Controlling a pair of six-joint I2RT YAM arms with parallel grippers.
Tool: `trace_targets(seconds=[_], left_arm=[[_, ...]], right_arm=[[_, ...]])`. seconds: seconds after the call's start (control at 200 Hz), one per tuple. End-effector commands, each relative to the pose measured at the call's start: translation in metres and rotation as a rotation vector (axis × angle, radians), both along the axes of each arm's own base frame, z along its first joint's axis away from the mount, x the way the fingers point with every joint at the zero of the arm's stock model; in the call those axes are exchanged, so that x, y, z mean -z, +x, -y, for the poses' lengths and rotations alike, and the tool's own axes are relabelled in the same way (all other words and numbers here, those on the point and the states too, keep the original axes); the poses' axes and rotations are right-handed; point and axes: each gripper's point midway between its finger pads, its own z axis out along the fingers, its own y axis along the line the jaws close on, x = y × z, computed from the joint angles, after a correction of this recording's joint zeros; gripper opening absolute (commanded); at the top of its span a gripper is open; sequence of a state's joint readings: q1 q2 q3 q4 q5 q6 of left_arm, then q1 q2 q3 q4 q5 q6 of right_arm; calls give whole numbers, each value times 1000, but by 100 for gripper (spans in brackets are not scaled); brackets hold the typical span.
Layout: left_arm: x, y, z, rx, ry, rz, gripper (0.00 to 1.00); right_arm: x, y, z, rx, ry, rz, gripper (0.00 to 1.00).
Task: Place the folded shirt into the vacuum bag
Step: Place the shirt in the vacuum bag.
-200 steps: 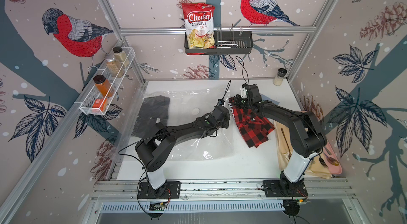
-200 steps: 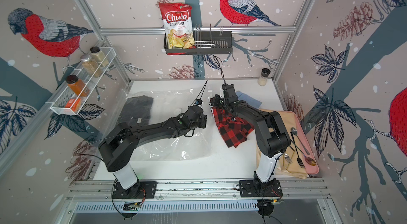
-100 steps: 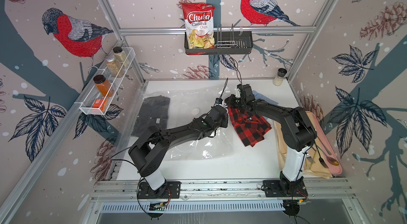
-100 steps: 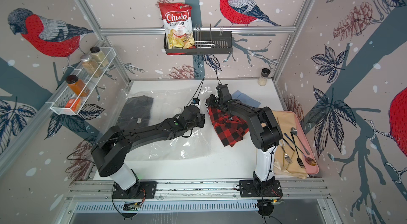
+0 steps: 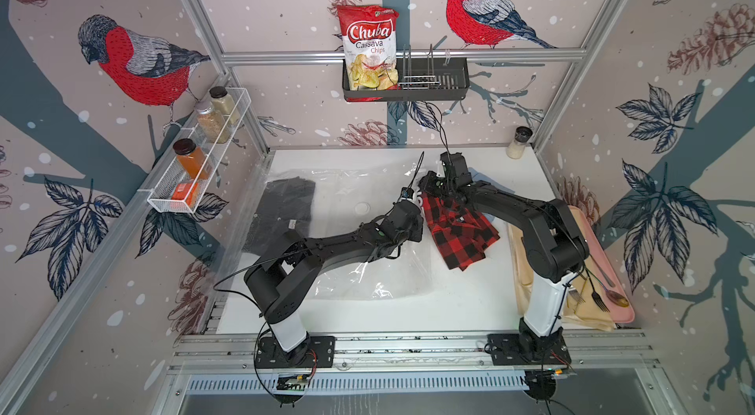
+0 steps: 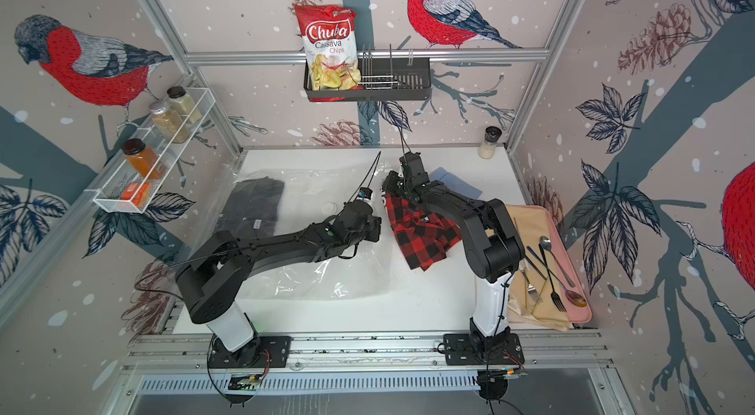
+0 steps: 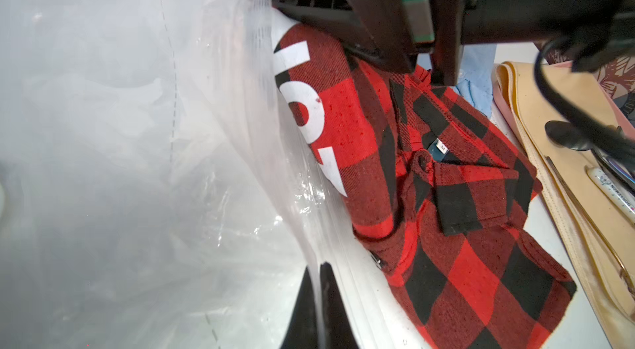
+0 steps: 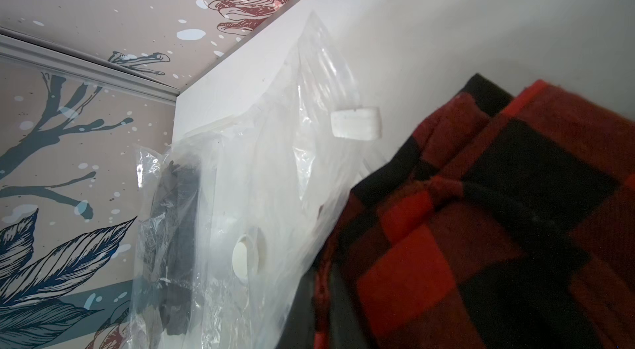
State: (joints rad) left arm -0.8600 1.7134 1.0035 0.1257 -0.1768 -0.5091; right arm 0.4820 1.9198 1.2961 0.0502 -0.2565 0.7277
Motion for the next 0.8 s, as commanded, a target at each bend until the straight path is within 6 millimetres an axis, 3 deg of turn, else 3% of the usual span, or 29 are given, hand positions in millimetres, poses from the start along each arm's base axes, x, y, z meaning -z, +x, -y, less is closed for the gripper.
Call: trace_targets(seconds=[0.0,0.385,0.415,0.475,0.545,0.645,0.795], left_arm=[[-7,2,6,7,-29,20,0],[-12,-3,10,18,-43,26,0],[-11,-3,10,17,-41,23,0],[-7,-2,10,15,-36,20,0],[-5,-1,10,10,-34,18,0],[-2,0,11,8,-34,17,0],[2,1,10,-1,-26,16,0]], right_arm=[[-8,5,-4,-6,1,28,0],[26,23,-17,-23,-21,-26,0],[28,23,-16,-27,-26,-28,6],[26,21,-17,-40,-33,-25,30],[18,19,-13,-46,-48,-10,43],[7,12,-4,-50,-57,5,49],[6,-8,17,-51,-41,-6,51]])
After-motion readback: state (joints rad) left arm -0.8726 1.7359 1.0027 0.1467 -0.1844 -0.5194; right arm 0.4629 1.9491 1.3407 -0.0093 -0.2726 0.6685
